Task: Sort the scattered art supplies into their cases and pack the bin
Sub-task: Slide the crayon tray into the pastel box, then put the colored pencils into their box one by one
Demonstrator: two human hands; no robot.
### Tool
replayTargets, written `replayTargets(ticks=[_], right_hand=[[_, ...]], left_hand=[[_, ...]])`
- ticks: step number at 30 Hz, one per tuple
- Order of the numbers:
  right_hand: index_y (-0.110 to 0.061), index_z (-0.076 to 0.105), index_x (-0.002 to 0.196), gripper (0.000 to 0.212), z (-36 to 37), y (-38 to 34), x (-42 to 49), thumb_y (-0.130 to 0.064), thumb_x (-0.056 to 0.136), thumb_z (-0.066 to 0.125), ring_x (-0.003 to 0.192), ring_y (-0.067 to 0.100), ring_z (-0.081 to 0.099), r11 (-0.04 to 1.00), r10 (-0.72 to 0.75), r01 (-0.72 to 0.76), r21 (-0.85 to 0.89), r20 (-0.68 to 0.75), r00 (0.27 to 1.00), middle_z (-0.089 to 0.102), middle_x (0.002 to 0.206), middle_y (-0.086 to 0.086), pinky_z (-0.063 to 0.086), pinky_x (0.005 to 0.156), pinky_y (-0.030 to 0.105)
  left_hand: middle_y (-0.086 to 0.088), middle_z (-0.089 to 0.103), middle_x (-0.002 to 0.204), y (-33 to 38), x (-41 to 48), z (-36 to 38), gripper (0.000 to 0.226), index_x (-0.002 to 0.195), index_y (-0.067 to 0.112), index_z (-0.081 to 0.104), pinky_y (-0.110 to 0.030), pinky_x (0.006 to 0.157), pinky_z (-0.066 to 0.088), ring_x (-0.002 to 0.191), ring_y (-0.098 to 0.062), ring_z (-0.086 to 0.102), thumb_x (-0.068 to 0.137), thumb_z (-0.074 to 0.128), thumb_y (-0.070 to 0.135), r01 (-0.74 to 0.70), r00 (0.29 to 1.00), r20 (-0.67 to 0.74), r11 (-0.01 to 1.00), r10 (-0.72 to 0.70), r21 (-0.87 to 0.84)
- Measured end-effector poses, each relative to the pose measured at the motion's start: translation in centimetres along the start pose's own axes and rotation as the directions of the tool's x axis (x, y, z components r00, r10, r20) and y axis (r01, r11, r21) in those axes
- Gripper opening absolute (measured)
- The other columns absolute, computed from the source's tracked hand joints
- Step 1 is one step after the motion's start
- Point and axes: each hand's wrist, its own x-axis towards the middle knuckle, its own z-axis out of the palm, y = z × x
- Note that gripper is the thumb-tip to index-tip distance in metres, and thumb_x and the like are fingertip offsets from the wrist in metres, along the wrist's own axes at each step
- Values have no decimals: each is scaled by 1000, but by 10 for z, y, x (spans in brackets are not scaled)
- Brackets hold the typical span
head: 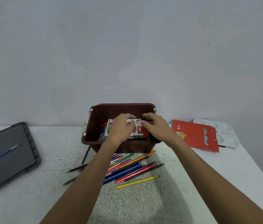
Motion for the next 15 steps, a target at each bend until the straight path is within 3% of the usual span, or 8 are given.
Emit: replayTargets(ticks=[4,12,15], right_hand=[[-21,60,129,32,-42,15,-18,-30,98,57,110,12,61,991,13,1,130,-104,994,61,128,-3,52,95,36],[-23,63,120,25,-117,86,-50,-28,96,56,108,13,61,976,178,-126,179,-309,934,64,115,-5,55,92,40],[-26,64,113,21,-132,116,-57,-27,93,57,106,14,62,962,255,-201,185,-346,903,65,115,-2,55,90,42]], left_hand=[[10,62,113,43,-7,20,21,115,23,68,-6,80,41,97,4,56,99,54,20,-75,997,-47,982,68,-173],[4,68,114,114,-3,89,23,112,17,70,-28,91,52,100,-5,62,97,53,15,-151,988,-19,935,153,-320],[2,67,117,128,-2,114,25,115,15,69,-21,90,52,100,-4,61,98,50,13,-140,986,43,937,162,-319]])
